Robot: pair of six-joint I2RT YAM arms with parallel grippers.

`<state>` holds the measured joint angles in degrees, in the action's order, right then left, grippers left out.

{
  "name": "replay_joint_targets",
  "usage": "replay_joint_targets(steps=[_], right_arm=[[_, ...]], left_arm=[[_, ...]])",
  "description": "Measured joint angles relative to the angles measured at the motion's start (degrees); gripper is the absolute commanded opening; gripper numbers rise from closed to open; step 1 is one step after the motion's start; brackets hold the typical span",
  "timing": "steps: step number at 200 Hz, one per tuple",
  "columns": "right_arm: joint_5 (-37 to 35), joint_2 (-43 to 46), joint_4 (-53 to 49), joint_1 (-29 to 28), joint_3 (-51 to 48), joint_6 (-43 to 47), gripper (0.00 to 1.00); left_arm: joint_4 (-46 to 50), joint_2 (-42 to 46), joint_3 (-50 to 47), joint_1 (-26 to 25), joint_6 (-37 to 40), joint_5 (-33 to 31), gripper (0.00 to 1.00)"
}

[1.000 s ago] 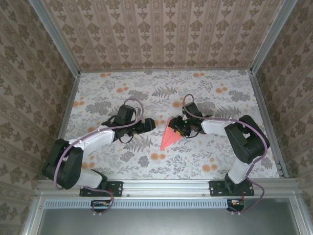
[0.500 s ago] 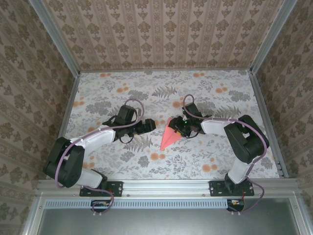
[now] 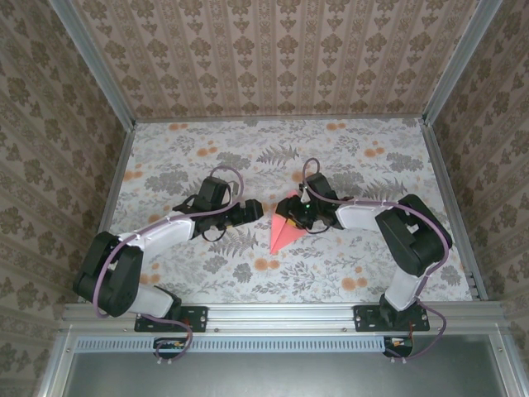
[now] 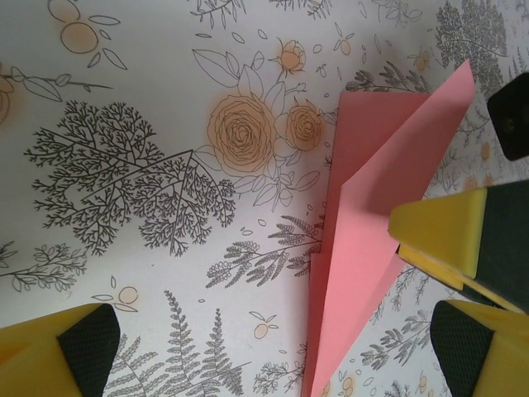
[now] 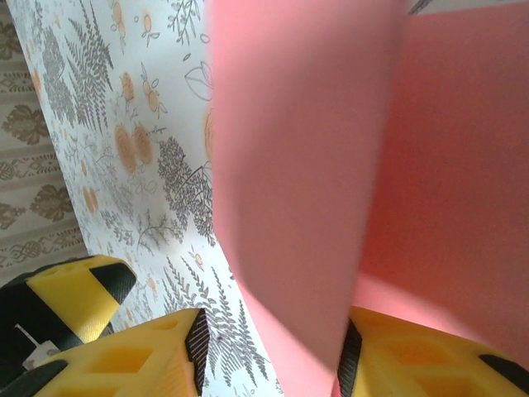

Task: Fold a paper plane with a square sheet of paper (pick it up from the middle)
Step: Pick up the paper from the center of the table, then turn over the paper at the center of the table.

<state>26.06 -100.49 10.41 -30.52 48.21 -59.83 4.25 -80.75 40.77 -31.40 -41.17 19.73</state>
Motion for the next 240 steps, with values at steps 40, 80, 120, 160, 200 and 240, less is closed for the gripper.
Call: replay_joint_targets(steps=[40, 80, 120, 160, 200, 240], right_arm=[[-0.15, -1.6, 0.35, -1.55, -1.42, 1.29, 0.36], [-0.66, -2.32, 0.66, -1.7, -1.46, 2.78, 0.13], [-1.16, 2.91, 2.82, -0.94, -3.04, 4.13, 0.1], [6.34, 7.1, 14.78, 3.41, -3.54, 0.33, 0.1], [12.55, 7.1, 25.97, 4.76, -2.89, -7.76, 0.1], [15.43, 7.1, 33.29, 4.61, -1.99, -13.57, 0.11]], left_arm=[[-0.04, -0.28, 0.0, 0.37, -0.24, 0.22, 1.0], [-0.04, -0.28, 0.0, 0.9, -1.51, 1.29, 1.0], [-0.98, 0.98, -1.33, 1.6, -4.33, 4.57, 1.0], [-7.21, 4.68, -3.58, 1.81, -11.06, 12.13, 1.0], [-16.7, 5.4, -3.85, 0.7, -17.92, 18.34, 1.0], [-24.74, 5.01, -3.85, -1.31, -23.28, 21.31, 0.93]])
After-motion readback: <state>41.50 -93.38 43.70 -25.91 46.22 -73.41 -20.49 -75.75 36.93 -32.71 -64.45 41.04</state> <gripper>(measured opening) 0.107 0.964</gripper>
